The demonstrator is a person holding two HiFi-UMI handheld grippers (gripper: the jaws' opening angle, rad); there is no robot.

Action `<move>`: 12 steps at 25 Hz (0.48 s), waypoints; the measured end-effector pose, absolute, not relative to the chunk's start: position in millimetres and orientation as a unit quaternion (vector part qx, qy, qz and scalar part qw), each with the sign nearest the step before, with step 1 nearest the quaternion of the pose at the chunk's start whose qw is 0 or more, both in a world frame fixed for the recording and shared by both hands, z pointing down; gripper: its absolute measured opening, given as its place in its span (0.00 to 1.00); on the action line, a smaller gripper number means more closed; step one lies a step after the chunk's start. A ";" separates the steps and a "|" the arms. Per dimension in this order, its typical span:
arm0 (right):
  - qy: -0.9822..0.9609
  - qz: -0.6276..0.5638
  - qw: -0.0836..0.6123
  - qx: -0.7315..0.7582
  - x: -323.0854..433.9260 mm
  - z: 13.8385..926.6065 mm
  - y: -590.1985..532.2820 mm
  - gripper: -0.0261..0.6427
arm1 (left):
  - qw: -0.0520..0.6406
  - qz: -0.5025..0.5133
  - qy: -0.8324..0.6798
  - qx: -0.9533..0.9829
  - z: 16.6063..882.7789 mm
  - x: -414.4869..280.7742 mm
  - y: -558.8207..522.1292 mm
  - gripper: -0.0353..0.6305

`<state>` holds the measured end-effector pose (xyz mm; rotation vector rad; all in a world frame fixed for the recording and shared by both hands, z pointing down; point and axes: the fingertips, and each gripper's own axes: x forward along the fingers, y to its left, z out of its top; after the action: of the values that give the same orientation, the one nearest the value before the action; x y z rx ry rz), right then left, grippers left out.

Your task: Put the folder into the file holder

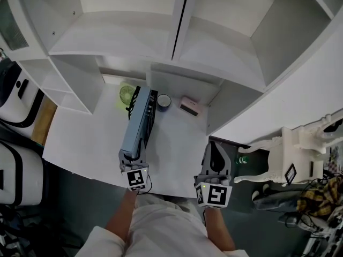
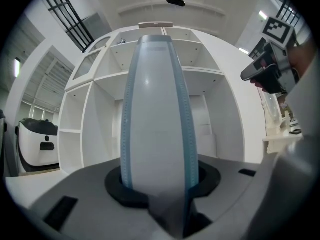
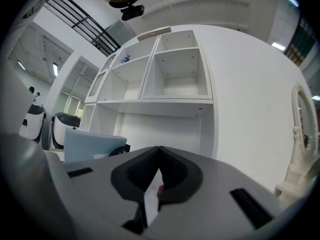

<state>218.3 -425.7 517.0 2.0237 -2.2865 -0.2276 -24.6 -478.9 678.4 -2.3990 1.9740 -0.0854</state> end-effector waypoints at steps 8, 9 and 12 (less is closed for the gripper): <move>-0.744 -0.073 0.043 0.663 213.8 510.8 -409.8 0.04 | 0.022 -0.044 0.615 -0.787 672.2 -16.5 -479.0 0.47; -0.743 -0.073 0.044 0.664 214.9 508.5 -408.0 0.04 | 0.019 -0.044 0.611 -0.790 671.0 -15.6 -479.4 0.51; -0.739 -0.067 0.049 0.669 218.2 503.8 -401.2 0.04 | 0.012 -0.051 0.602 -0.796 669.7 -16.2 -476.0 0.62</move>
<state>218.2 -401.2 503.8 2.0381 -2.2506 -0.2054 -16.2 -476.0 669.7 -2.4825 1.8780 -0.1605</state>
